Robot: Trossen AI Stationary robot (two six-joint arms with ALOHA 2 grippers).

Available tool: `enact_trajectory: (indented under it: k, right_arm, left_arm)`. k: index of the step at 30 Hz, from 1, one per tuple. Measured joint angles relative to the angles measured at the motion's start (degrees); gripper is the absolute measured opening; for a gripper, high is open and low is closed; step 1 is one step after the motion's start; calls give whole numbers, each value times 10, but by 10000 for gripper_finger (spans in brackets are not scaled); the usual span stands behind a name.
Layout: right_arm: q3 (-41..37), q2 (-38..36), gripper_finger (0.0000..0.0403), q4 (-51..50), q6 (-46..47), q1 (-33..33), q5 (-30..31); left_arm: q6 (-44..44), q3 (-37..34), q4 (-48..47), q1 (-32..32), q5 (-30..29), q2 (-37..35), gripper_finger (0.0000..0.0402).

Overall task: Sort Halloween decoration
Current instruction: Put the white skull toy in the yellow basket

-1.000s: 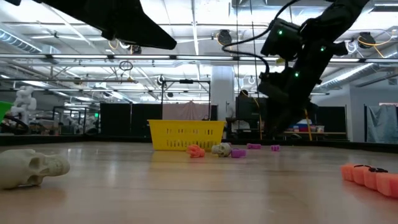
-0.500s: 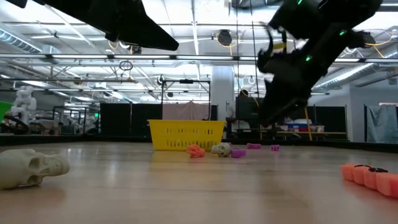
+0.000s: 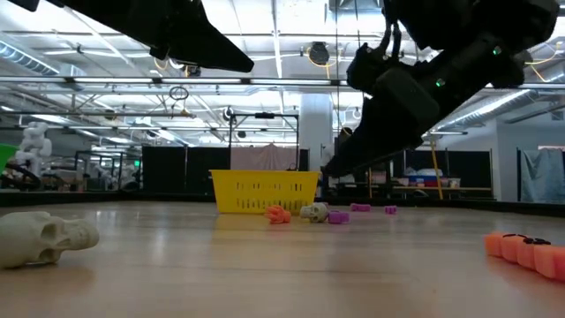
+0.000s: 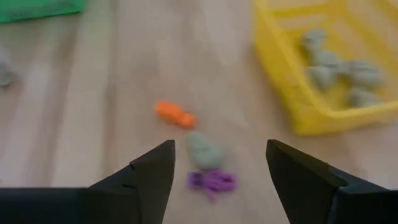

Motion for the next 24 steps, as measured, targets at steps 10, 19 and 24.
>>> enact_trajectory:
  k: [10, 19, 24]
  right_arm:
    - [0, 63, 290, 63, -13, 0, -10]
    - [20, 103, 294, 78, -58, 1, -10]
    - [47, 133, 289, 73, -82, 1, -10]
  left_arm:
    - [-1, 0, 0, 0, 0, 0, 192]
    - [-1, 0, 0, -1, 0, 0, 192]
    - [-1, 0, 0, -1, 0, 0, 192]
